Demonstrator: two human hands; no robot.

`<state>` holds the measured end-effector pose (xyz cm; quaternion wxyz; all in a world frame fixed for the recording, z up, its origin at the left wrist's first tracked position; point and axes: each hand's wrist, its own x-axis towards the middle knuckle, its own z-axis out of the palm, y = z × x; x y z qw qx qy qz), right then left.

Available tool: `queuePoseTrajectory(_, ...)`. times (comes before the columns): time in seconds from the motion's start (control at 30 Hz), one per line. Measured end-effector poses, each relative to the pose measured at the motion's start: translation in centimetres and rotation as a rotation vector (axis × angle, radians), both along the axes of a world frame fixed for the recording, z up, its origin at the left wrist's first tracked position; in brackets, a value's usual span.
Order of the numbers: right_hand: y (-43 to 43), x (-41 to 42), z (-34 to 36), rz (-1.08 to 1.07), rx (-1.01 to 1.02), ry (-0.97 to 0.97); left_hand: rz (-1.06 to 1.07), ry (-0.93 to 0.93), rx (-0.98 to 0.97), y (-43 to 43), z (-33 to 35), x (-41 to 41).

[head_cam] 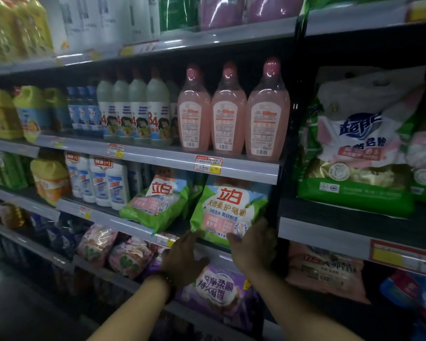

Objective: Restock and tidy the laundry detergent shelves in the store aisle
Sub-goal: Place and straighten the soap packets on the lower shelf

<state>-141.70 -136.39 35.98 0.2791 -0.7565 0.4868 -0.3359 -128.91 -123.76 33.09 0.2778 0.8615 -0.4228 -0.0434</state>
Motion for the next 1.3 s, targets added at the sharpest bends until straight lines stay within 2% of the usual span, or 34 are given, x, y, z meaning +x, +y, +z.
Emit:
queuePoseTrajectory(0.07, 2.3, -0.2, 0.0, 0.034, -0.178, -0.16, 0.061, -0.055, -0.103, 1.4, 0.2, 0.5)
queuePoseTrajectory(0.13, 4.3, 0.5, 0.4, 0.236, -0.233, -0.238, 0.15, -0.136, -0.179, 2.7, -0.2, 1.6)
queuePoseTrajectory(0.23, 5.7, 3.3, 1.5, 0.474, -0.096, -0.197, 0.24, -0.141, -0.26, 4.2, -0.7, 3.4)
queuePoseTrajectory(0.37, 5.4, 8.8, 2.6, 0.477, 0.169, -0.259, 0.323, -0.142, -0.369, 4.7, -0.7, 6.3)
queuePoseTrajectory(0.43, 4.2, 12.4, 2.4, 0.457, 0.216, -0.234, 0.315, -0.121, -0.397, 4.3, -0.7, 8.3)
queuePoseTrajectory(0.6, -2.8, 22.4, -1.3, 0.34, 0.181, -0.132, 0.228, -0.146, -0.329, 2.7, -3.2, 13.1)
queuePoseTrajectory(0.73, -2.3, 23.2, 2.4, 0.283, 0.224, -0.117, 0.147, -0.197, -0.263, 2.4, -5.5, 15.3)
queuePoseTrajectory(0.83, -3.0, 24.6, 2.2, 0.285, 0.209, -0.087, 0.166, -0.222, -0.273, 2.8, -5.3, 14.9)
queuePoseTrajectory(1.0, -1.5, 24.0, 4.1, 0.39, 0.014, -0.211, 0.173, -0.142, -0.223, 0.9, -3.7, 14.8)
queuePoseTrajectory(1.1, -1.7, 22.8, 4.4, 0.385, -0.126, -0.254, 0.183, -0.111, -0.128, -1.1, -2.9, 15.6)
queuePoseTrajectory(1.17, -1.8, 22.8, 3.9, 0.375, -0.114, -0.26, 0.206, -0.123, -0.084, -2.0, -3.0, 15.6)
queuePoseTrajectory(1.3, -2.0, 23.4, 4.0, 0.349, 0.057, -0.124, 0.26, -0.167, -0.024, -1.0, -3.6, 15.4)
